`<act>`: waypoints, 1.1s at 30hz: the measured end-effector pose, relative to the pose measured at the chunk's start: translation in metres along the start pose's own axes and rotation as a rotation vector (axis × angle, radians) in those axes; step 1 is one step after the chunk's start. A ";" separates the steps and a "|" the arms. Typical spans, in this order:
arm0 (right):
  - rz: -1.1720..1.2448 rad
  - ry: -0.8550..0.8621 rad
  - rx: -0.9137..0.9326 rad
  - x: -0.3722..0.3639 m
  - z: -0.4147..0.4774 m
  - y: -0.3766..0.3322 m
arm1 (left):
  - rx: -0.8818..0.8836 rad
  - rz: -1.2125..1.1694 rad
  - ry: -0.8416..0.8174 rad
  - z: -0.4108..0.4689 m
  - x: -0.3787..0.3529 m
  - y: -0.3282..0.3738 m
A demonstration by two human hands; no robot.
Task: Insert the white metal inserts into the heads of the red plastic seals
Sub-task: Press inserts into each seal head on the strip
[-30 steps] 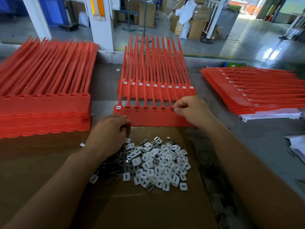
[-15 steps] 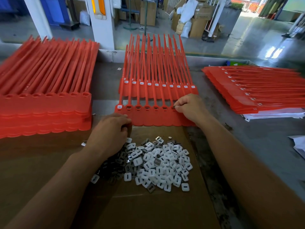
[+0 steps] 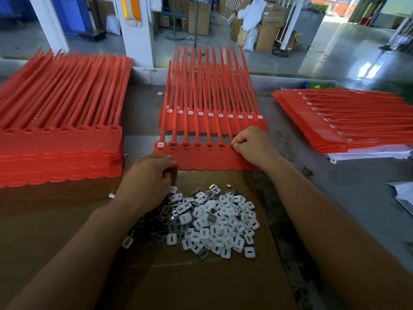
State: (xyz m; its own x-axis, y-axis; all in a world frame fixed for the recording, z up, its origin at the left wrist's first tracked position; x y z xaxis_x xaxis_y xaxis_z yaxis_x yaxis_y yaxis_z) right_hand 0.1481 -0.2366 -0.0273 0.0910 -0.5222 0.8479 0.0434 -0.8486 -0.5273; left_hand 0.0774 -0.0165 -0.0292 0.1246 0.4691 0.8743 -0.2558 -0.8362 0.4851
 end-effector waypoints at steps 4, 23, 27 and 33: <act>0.083 0.011 -0.059 0.001 0.002 0.003 | 0.000 0.000 -0.002 0.000 0.000 0.000; 0.224 0.010 -0.088 0.002 -0.006 0.005 | 0.002 -0.011 0.004 0.001 -0.001 -0.003; 0.149 0.002 0.059 0.003 -0.022 -0.013 | 0.001 -0.008 0.002 0.001 -0.001 -0.002; 0.057 -0.415 0.248 -0.020 -0.050 -0.052 | 0.006 -0.005 0.000 0.001 -0.001 -0.002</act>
State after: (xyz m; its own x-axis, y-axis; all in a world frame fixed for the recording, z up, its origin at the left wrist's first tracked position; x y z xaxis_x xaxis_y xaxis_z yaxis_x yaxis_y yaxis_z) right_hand 0.0940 -0.1858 -0.0142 0.4868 -0.4467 0.7506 0.2578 -0.7476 -0.6121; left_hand 0.0785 -0.0154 -0.0315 0.1254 0.4731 0.8720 -0.2495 -0.8357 0.4893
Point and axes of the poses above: each hand's wrist, its own z-axis towards the middle knuckle, its own x-axis out of the back of the hand, y = z × x, the point moved 6 cm from there along z, towards the middle knuckle, and after that the axes turned 12 degrees about -y, right-handed, at the moved point
